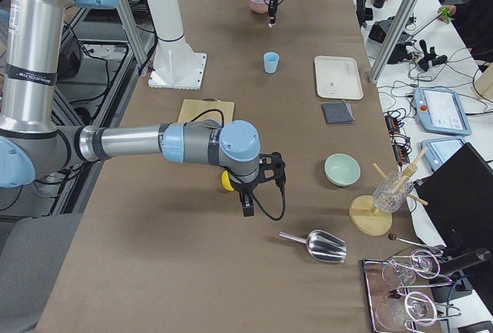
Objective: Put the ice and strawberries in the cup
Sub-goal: 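Carry the ice cube to the light-blue cup and release it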
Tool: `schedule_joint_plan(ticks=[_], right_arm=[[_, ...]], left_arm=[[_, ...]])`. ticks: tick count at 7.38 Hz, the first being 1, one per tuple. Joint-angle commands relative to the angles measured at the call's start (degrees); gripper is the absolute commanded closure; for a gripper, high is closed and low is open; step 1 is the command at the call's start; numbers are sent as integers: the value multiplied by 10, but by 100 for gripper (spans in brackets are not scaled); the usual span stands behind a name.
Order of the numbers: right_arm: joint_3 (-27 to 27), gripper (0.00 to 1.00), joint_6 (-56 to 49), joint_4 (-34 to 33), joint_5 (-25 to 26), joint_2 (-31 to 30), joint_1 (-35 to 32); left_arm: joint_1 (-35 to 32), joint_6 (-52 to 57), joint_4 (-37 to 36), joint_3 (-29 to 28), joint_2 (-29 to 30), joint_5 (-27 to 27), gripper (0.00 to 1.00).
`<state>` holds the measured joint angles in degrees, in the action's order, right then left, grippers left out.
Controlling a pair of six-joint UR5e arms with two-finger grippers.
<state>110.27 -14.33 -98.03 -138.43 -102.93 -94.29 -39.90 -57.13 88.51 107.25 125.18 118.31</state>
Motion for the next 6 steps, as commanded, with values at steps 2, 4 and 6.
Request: schedule_joint_plan(ticks=[2,4,6], right_arm=[[2,0,0,0,0,-1,1],[3,0,0,0,0,-3,1],[3,0,0,-1,0,-3,0]], left_arm=[[68,-61,17,-103,100,-69,100],[69,-59,69,-142,99,-71,100],[69,-54,70,-143,94,-72,100]])
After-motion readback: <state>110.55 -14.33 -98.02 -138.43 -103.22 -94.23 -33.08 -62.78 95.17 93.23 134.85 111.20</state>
